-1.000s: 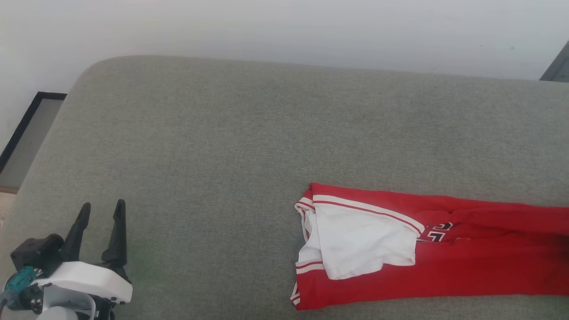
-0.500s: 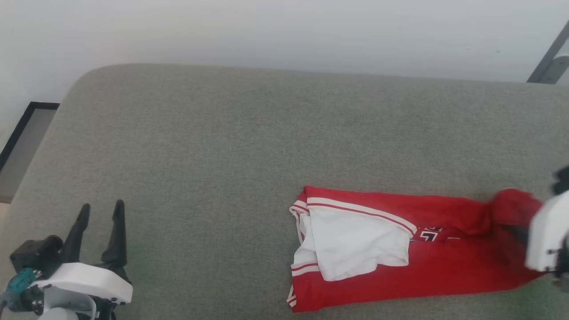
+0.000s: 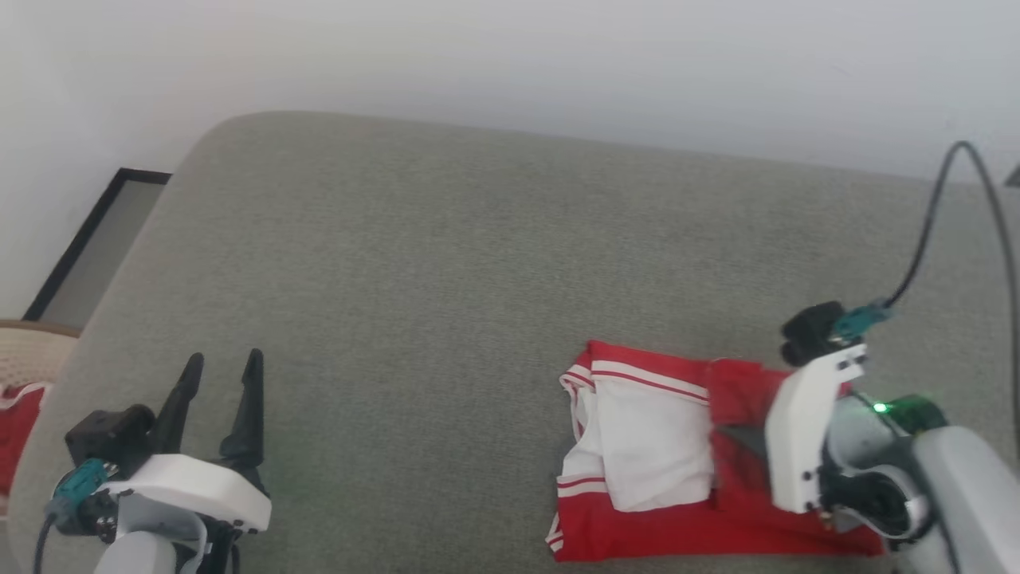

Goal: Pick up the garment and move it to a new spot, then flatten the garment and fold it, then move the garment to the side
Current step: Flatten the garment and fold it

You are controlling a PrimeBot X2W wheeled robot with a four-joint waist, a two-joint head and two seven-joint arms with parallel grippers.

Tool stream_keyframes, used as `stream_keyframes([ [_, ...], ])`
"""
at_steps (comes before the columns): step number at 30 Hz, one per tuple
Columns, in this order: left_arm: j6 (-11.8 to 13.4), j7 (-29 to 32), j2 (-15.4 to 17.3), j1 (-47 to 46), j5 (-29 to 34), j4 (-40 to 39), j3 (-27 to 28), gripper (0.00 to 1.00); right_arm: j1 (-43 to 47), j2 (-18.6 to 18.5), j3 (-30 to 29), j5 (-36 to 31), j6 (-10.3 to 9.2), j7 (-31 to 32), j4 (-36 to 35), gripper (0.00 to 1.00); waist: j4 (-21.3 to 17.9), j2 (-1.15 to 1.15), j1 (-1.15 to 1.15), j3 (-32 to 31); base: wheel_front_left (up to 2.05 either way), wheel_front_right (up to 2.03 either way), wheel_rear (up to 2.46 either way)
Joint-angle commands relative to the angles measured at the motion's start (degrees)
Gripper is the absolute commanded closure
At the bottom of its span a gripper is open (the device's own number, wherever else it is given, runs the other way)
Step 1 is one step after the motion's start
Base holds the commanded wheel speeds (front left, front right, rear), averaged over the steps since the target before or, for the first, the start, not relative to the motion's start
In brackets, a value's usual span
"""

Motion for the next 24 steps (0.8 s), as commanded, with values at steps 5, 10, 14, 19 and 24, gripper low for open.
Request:
stream_keyframes([
  [5,-0.38,-0.22,-0.46,-1.96,0.72,1.27,-1.53,0.00,-2.28,2.31,4.38,-0.40,0.02,-1.58,2.91,1.00,2.49,0.00,0.00,-0.45,0.00,0.00,0.00],
  [10,-0.53,-0.22,-0.27,-2.64,0.01,2.05,-2.00,0.00,-4.15,3.36,7.67,-0.46,0.02,-3.25,6.33,1.00,3.71,0.00,0.00,-0.66,0.00,0.00,0.00],
  [14,-0.59,-0.22,-0.39,-3.02,-0.26,2.43,-2.29,0.00,-5.55,3.79,9.10,-0.54,0.02,-4.96,9.16,0.19,4.19,0.00,0.00,-0.74,0.00,0.00,0.00],
  [19,-0.57,-0.22,-0.28,-2.41,-0.79,2.62,-1.56,0.00,-6.71,3.55,10.30,0.70,0.02,-5.51,9.72,0.00,3.51,0.00,0.00,-1.18,0.00,0.00,0.00],
  [24,-0.61,-0.22,0.23,-1.32,-0.93,2.07,-0.57,0.00,-6.93,1.92,10.48,2.22,0.02,-6.37,6.34,0.00,1.69,0.00,0.00,-1.87,0.00,0.00,0.00],
])
